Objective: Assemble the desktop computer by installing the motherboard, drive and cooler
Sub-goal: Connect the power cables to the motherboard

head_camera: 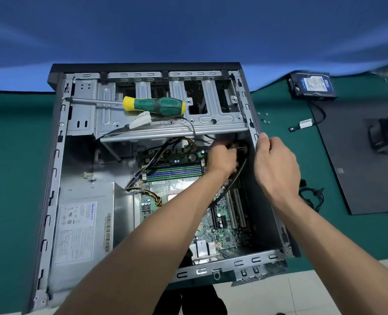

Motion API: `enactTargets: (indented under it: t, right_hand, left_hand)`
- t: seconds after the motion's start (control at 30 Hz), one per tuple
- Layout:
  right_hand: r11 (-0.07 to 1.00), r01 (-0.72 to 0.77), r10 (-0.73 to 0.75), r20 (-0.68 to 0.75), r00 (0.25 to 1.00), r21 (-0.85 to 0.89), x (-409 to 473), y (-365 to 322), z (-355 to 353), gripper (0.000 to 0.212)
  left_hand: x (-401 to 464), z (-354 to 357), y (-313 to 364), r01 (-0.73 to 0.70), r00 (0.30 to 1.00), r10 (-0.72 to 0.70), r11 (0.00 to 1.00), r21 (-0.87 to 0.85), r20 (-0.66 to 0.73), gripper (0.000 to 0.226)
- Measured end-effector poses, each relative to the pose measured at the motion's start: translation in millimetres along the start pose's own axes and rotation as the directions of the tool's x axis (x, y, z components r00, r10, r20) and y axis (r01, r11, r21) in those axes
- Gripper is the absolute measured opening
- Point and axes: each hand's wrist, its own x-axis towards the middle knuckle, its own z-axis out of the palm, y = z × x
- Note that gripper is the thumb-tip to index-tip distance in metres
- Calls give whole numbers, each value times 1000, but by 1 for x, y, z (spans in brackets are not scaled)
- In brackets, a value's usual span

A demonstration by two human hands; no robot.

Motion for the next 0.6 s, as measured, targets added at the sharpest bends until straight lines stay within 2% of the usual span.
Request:
enactTargets:
  t: [0.07, 0.2, 0.23, 0.33, 0.47, 0.6]
  right_hand:
    - [1000, -1, 1, 0, 1000, 8, 1, 0, 0, 42]
    - [1000, -11, 11, 9, 1000, 15, 1, -1, 0, 42]
    - [1000, -10, 10, 8, 1000, 20, 1, -1, 0, 42]
    - [1000, -7, 6, 6, 1000, 27, 0, -1, -1, 42]
    - [1000, -8, 8, 13, 1000, 22, 0, -1, -1, 42]
    - [1000, -7, 7, 17, 1000, 20, 1, -1, -1, 41]
  left_hand:
    - [-1, -3, -7, -45, 999, 45, 999, -30, 8, 19]
    - [0, -8, -16, -208, 978, 203, 950, 231, 49, 19]
    - [1, -10, -19, -242, 970, 239, 913, 329, 50, 20]
    - [-2, -13, -26, -357, 928, 346, 713, 603, 141, 15]
    - [-5, -14, -26, -446, 889, 377, 592, 672, 259, 20]
    - [-6, -21, -31, -466, 868, 438, 562, 683, 232, 30]
